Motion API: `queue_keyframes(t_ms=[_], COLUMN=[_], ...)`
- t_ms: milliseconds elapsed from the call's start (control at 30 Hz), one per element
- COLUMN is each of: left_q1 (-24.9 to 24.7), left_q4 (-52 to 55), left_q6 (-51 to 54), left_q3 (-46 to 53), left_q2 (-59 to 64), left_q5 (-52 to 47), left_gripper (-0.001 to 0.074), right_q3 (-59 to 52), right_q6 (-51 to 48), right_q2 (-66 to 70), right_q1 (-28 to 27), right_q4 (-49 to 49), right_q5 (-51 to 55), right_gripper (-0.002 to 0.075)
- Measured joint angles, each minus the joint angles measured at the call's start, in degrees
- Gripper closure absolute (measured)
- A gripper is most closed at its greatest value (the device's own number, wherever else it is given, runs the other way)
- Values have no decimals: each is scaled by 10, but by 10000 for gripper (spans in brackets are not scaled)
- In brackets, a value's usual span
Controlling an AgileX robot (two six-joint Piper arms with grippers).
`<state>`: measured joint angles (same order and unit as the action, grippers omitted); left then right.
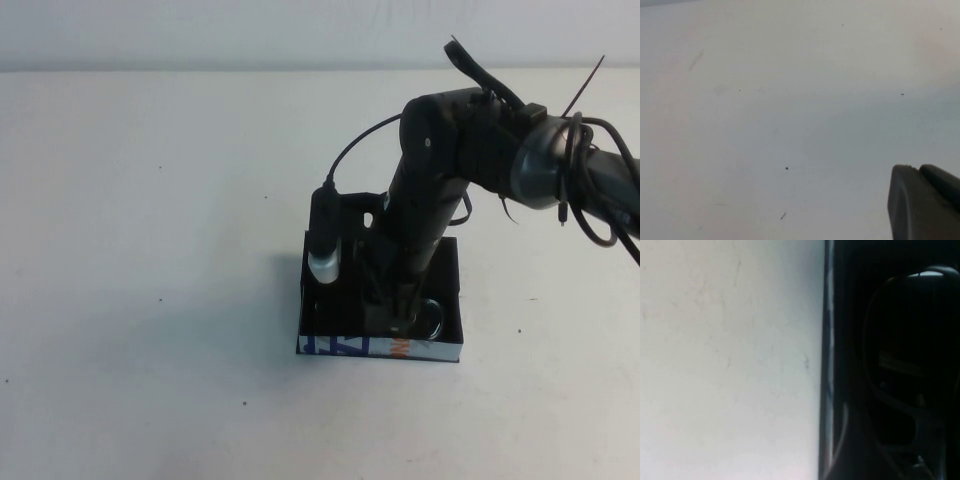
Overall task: Take glasses out of glasses case
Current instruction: Pick up the glasses from the glasses case
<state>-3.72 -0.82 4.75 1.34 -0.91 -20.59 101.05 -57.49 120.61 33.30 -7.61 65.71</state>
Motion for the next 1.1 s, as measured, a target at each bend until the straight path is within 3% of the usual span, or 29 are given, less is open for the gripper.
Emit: queue_keyframes(t_ms=[667, 767, 933, 1100], left_q1=[0, 0, 0, 0], left_q4=[0, 0, 0, 0], left_q6=[0, 0, 0, 0], left_q3=[0, 0, 0, 0], left_q2=[0, 0, 0, 0], left_q5=[0, 0, 0, 0], left_gripper=[740, 739, 739, 739], right_q3=[0, 0, 1, 15], right_q6=[0, 0, 31, 125], right_q2=[25, 25, 7, -54], right_q1=[-1, -2, -11, -35], right_q4=[-3, -5, -10, -5], right_q5=[-10, -16, -14, 11], right_gripper=[373, 449, 674, 706])
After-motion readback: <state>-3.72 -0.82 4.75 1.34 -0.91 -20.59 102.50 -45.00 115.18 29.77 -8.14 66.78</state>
